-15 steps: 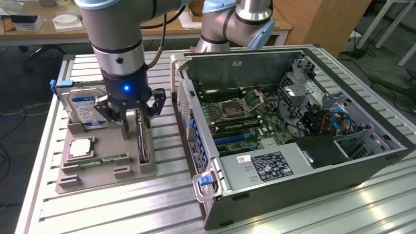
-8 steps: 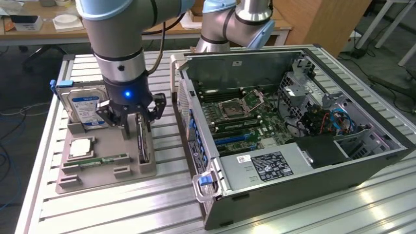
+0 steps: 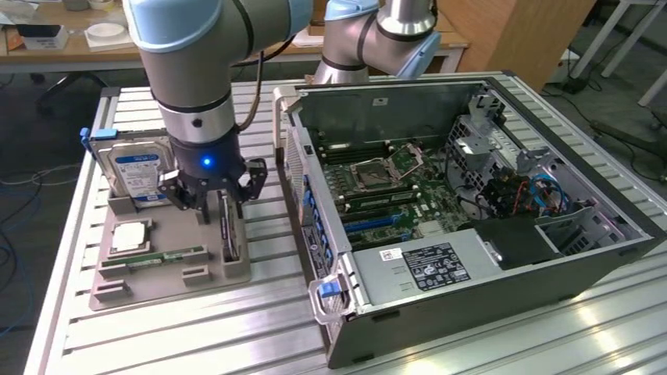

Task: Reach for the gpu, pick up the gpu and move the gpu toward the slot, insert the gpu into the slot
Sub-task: 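Pick up the gpu and move the gpu toward the slot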

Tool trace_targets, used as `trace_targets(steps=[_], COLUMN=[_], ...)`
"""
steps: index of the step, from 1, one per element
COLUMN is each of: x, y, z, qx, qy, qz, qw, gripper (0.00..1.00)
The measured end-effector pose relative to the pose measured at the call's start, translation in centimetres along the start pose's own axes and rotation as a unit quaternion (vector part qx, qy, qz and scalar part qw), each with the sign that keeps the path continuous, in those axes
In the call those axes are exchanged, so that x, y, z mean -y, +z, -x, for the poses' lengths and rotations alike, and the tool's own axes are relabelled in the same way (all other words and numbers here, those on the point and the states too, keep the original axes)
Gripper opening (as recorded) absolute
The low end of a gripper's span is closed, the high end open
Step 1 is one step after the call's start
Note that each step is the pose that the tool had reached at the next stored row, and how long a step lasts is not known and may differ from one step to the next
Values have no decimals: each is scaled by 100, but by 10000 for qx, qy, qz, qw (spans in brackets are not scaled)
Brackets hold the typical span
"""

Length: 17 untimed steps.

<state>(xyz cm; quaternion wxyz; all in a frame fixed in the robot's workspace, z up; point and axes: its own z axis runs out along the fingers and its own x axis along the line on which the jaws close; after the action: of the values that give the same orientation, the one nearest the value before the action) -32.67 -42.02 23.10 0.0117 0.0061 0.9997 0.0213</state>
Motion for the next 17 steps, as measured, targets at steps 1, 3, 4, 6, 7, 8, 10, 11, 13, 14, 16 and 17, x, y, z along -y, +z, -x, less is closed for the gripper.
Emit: trace_targets(steps=[1,3,4,6,7,8,10,11,13,14,16,17], x=[1,2,3,4,4,4,4,4,4,4,4,4], y=[18,54,72,78,77,78,78,78,78,78,79,80], z=[0,0,0,0,0,0,0,0,0,0,0,0], qx=[0,1,2,1,1,1,1,1,1,1,1,1], qy=[7,21,28,31,31,31,31,31,31,31,31,31], qz=[0,-1,-1,-2,-2,-2,-1,-1,-2,-2,-1,-2], qw=[10000,10000,10000,10000,10000,10000,10000,10000,10000,10000,10000,10000], gripper=[53,53,53,53,53,53,53,53,53,51,45,45])
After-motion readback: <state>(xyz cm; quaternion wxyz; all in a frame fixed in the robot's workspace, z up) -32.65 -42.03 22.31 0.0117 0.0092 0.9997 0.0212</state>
